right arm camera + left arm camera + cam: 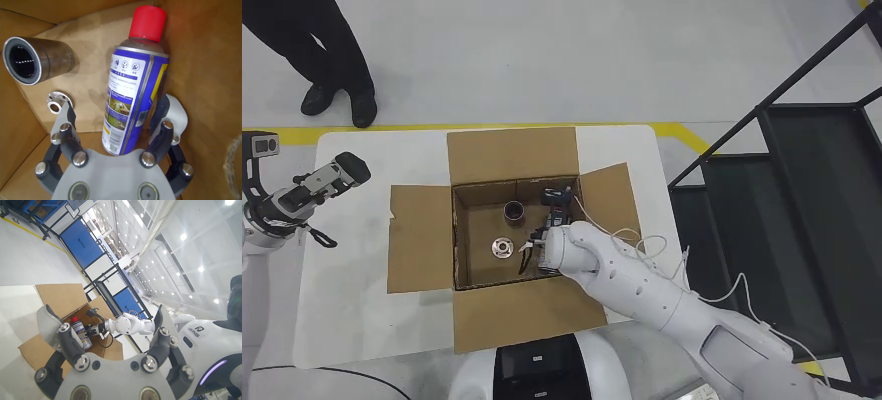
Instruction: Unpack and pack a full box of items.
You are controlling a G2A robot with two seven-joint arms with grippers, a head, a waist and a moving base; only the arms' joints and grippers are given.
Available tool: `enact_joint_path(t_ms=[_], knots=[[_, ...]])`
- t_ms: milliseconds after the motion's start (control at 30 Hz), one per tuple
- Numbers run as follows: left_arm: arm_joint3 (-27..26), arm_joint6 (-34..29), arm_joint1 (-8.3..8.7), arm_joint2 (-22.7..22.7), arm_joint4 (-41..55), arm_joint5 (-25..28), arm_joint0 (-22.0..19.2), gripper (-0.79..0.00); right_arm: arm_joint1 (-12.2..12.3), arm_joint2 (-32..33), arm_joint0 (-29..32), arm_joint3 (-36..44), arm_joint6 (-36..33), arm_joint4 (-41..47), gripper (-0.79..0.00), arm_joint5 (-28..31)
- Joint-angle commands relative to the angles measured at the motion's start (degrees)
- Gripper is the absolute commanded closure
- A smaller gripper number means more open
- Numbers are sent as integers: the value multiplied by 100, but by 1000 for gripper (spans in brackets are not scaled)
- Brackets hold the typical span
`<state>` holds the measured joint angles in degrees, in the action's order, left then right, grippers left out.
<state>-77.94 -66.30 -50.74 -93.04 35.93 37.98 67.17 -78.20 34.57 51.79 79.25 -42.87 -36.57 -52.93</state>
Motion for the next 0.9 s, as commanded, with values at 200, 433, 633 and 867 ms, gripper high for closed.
enact_joint_path(t_ms=[200,433,633,867], knots=[[0,0,0,0,0,0,0,-785,-132,-26,-46,-301,126,44,-785,22],[0,0,0,0,0,0,0,-785,-223,-33,-85,-517,166,54,-489,34],[0,0,0,0,0,0,0,-785,-288,-38,-114,-665,147,27,-166,26],[0,0,0,0,0,0,0,-785,-343,-11,-102,-689,149,-9,0,46]])
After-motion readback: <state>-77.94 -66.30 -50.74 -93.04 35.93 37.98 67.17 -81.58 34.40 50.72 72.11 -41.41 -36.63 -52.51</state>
